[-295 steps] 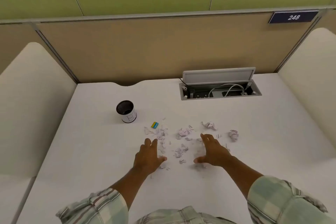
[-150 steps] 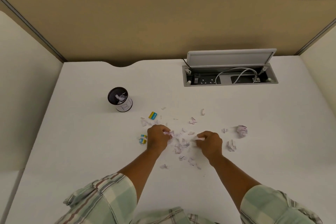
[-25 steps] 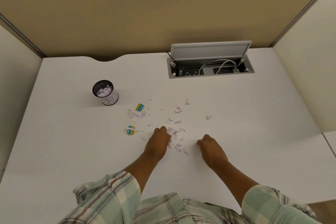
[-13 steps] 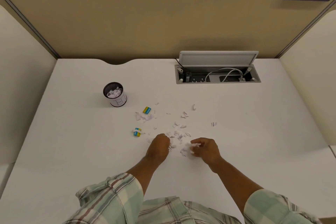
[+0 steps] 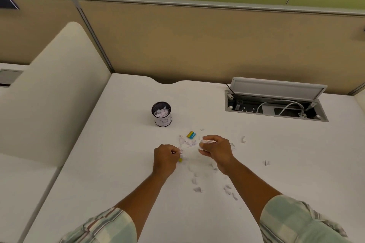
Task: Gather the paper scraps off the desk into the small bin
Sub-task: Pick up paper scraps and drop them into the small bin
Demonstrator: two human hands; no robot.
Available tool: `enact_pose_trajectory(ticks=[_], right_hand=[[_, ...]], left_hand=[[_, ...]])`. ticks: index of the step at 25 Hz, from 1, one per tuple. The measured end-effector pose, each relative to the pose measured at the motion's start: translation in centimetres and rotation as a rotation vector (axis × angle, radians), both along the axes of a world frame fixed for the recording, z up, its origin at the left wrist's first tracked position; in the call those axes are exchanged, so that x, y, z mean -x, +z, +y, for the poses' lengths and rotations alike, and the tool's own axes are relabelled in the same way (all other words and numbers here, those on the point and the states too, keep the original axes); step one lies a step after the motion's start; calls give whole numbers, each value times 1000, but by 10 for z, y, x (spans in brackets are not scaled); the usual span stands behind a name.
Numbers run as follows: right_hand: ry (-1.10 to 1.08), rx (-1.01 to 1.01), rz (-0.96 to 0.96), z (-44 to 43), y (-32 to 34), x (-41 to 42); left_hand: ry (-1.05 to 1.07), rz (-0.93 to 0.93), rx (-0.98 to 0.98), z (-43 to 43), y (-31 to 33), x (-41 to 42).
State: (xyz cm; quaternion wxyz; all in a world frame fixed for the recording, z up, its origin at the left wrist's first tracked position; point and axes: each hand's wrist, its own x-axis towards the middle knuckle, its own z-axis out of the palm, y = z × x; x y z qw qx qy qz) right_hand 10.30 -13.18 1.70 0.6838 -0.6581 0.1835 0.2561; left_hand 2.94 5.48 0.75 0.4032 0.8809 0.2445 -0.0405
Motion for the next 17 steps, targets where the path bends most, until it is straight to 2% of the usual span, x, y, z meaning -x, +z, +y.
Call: enact_pose_trajectory(ticks=[9, 17], right_hand=[[456, 556, -574, 141, 28, -96], [746, 806, -754, 201, 5, -129]], left_hand=[[220, -71, 30, 78, 14, -26], [326, -92, 88, 109, 5, -32]])
